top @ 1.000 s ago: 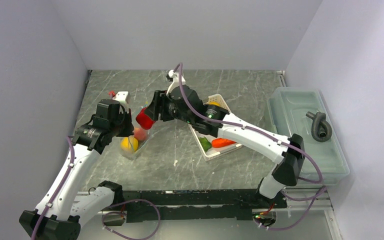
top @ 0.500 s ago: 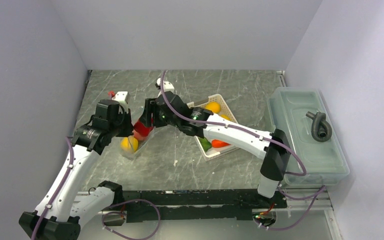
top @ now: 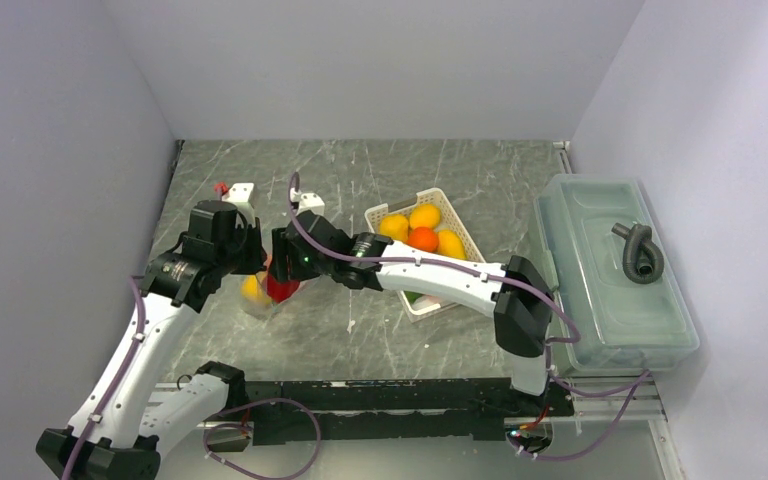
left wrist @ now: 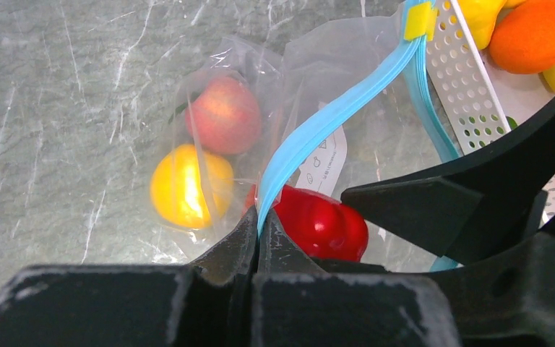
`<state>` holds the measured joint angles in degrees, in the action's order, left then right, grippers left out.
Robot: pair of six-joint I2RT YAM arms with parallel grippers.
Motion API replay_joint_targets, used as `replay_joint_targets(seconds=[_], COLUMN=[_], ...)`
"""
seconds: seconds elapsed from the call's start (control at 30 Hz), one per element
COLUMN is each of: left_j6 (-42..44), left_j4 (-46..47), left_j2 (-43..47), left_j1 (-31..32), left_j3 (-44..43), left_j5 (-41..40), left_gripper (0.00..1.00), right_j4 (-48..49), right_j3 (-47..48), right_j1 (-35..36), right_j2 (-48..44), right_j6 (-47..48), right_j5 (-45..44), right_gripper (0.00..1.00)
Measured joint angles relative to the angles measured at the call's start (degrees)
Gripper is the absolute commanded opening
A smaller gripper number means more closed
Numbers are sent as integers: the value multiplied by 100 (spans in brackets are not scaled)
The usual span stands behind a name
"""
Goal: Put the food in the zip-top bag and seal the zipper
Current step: Place the fake vegetable in the zipper food storage bag.
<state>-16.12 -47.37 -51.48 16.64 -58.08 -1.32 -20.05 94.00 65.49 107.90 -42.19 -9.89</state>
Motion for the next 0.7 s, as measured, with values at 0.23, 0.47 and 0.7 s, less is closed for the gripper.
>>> replay_joint_targets(seconds=[0.23, 0.47, 0.7], left_j6=[0, 0, 0], left_j4=[2, 0, 0], left_j2=[2, 0, 0], left_j1=[0, 0, 0], left_j3=[0, 0, 0], left_j5=[2, 2, 2], left_gripper=[0, 0, 0], right_j4=[15, 37, 66], right_j3=[2, -109, -485], right_j1=[70, 66, 66], right_j2=[22, -223, -868], right_j6=[-13, 9, 66], right_j5=[-4, -9, -153], right_gripper=[74, 78, 78])
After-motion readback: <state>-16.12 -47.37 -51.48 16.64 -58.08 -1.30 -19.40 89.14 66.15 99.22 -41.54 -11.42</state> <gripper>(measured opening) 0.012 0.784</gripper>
